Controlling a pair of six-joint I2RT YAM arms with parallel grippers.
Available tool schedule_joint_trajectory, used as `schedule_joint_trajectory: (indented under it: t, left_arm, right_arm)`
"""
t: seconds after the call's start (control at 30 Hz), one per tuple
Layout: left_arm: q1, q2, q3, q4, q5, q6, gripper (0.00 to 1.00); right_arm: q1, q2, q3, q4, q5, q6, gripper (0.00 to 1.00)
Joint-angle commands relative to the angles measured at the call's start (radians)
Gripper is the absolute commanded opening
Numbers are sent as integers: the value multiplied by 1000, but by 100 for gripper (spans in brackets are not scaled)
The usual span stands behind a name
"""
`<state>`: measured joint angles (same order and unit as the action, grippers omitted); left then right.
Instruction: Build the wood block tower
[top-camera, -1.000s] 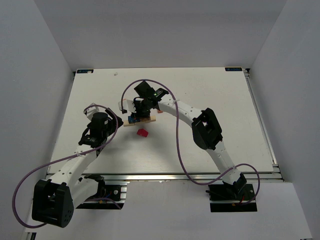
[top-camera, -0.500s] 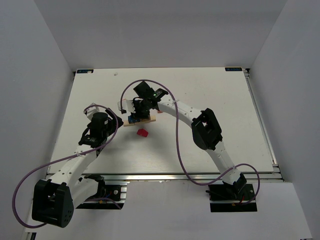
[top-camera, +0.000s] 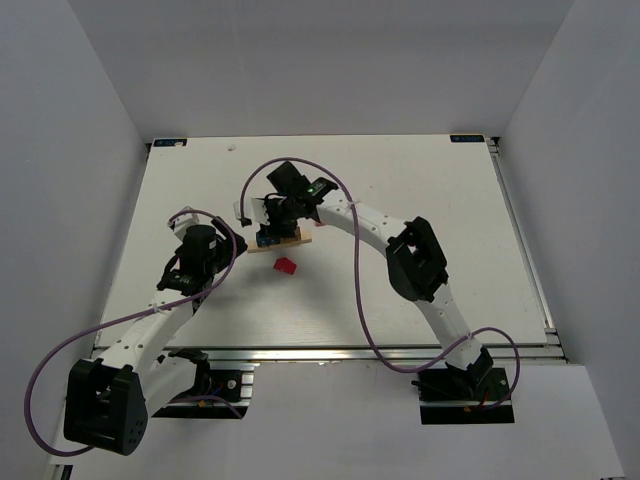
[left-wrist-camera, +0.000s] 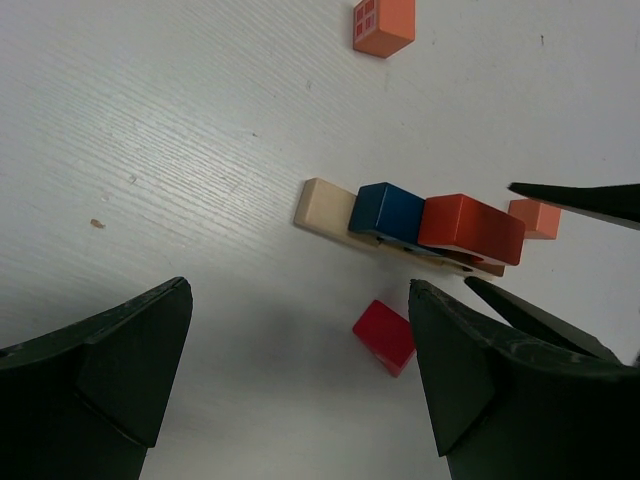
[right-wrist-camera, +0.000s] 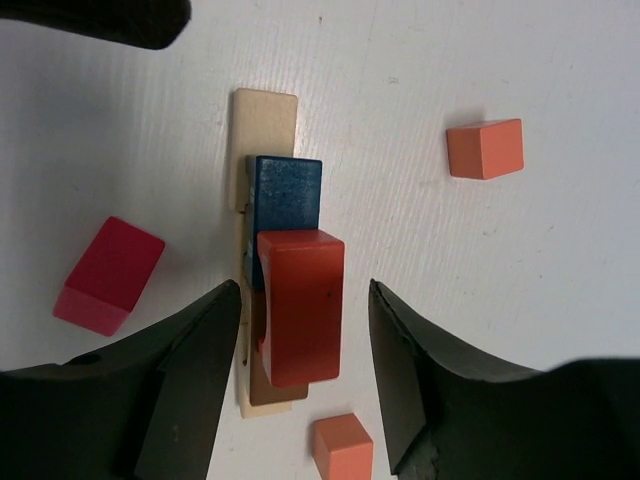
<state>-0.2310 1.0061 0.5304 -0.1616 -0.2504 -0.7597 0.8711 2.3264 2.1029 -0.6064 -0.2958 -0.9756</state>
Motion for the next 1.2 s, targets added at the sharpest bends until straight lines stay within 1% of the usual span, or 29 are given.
schedule_joint_trajectory:
  t: [0.0,0.07,0.1,0.13,0.2,0.23,0.27,0.3,0.33,0.37,0.4,0.43,0.47,0.5,0.57,0.6,0.63,0.67,0.7,0.77,0.8,0.83,0.87,0.9,0.93,0.97,1.03,1.1,1.17]
  left_arm:
    - [4,-18,51,-42,8,-16,98]
    - [4,-26,63,-59,5,-29,98]
    - [4,-29,72,-70,0,-32,98]
    - [2,-35,78,-85,-12,-41,98]
    - [2,-21,115,-111,-39,-56,98]
    - [4,-12,138,-122,-56,-61,98]
    - [4,12,152,-128,-69,-64,98]
    - [4,28,180,-136,-90,-67,98]
    - [4,66,196,-142,-98,-61,98]
    - [4,89,235,-145,-113,-55,98]
    - [5,162,284,-148,-121,-17,98]
    - [12,190,351,-165,-125,0,98]
    - [25,248,429,-176,-115,54,98]
    - [35,311,503,-167,-65,150,98]
    - [42,368,551,-139,-43,222,98]
    - [62,424,566,-83,77,349,98]
    - [74,452,579,-47,168,418,98]
    - [96,513,597,0,344,541,98]
    - [102,514,615,13,379,581,98]
    - [113,609,679,16,410,669,98]
    - [130,640,703,-10,503,780,98]
    - [137,673,724,-24,549,850,98]
    - [142,734,743,-35,581,899,98]
    - [147,767,790,-62,598,972,98]
    - [148,799,819,-85,638,1008,98]
    - [151,869,889,-151,658,1087,98]
    - [150,932,962,-222,686,1161,97]
    - [153,1020,1025,-300,678,1232,92]
    - [153,1075,1143,-366,672,1267,88]
  right_arm:
    - [5,-203,-107,127,-69,11,63]
    - [5,-298,-185,200,-77,26,70]
    - [5,-318,-237,242,-74,37,71]
    - [5,-364,-263,291,-62,49,76]
    - [3,-464,-389,418,-25,93,89]
    - [3,-519,-468,454,-13,115,89]
    - [3,-545,-507,492,21,130,89]
    - [3,-593,-580,570,44,170,89]
    - [0,-634,-613,633,91,192,89]
    - [-3,-651,-670,654,133,236,89]
    - [-10,-701,-722,680,168,274,89]
    - [-17,-716,-769,691,222,291,89]
    - [-18,-748,-814,703,251,314,89]
    - [-30,-778,-858,715,283,354,89]
    - [-50,-818,-902,717,265,391,89]
    - [-60,-828,-925,720,265,408,89]
    - [-73,-837,-946,727,267,422,89]
    - [-89,-851,-987,744,264,445,89]
    - [-89,-857,-1006,744,264,452,89]
    - [-109,-863,-1032,737,235,456,89]
    - [-113,-863,-1034,728,236,454,89]
    - [-121,-861,-1031,715,242,456,89]
    - [-126,-860,-1026,689,253,454,89]
    - [-130,-858,-1021,679,253,456,89]
    - [-142,-860,-1020,669,250,456,89]
    - [-147,-861,-1017,651,245,462,89]
    - [-164,-866,-1014,628,235,466,89]
    - [-170,-878,-1017,608,236,466,89]
    - [-175,-898,-1032,609,245,474,89]
